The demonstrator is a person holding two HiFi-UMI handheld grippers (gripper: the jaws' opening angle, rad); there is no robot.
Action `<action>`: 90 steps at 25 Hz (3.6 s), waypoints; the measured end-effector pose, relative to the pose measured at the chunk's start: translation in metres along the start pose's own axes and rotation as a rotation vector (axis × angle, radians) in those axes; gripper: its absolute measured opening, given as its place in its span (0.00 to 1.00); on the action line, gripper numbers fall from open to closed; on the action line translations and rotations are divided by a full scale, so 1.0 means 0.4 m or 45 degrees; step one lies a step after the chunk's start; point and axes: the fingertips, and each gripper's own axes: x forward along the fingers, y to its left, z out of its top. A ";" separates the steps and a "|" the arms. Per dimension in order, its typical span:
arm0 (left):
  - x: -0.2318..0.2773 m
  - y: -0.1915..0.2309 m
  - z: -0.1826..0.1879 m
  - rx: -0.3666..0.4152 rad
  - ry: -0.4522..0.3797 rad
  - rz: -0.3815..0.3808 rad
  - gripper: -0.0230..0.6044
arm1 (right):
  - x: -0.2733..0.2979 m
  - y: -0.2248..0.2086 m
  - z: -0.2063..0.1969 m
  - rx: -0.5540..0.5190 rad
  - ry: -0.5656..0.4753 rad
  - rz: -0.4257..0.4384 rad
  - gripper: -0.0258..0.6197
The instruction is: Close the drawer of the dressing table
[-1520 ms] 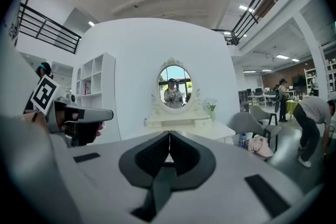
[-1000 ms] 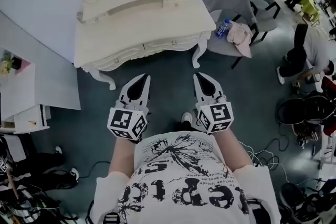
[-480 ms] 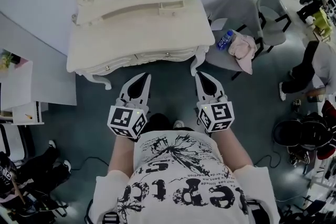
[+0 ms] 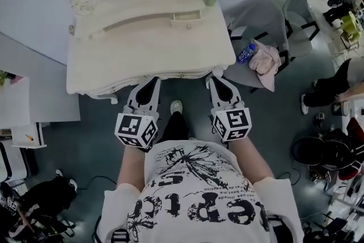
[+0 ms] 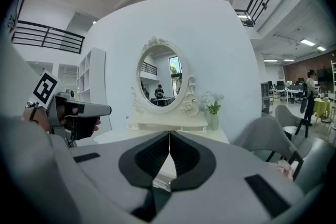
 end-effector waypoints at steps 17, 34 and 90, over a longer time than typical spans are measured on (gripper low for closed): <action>0.390 0.310 0.164 0.112 0.018 -0.104 0.07 | 0.491 -0.110 0.171 0.004 -0.020 -0.085 0.07; 0.513 0.409 0.049 -0.026 0.093 0.041 0.07 | 0.721 -0.226 -0.031 -0.013 0.312 0.096 0.07; 0.584 0.490 -0.129 -0.165 0.273 0.263 0.07 | 1.027 -0.334 -0.251 0.236 0.712 0.120 0.20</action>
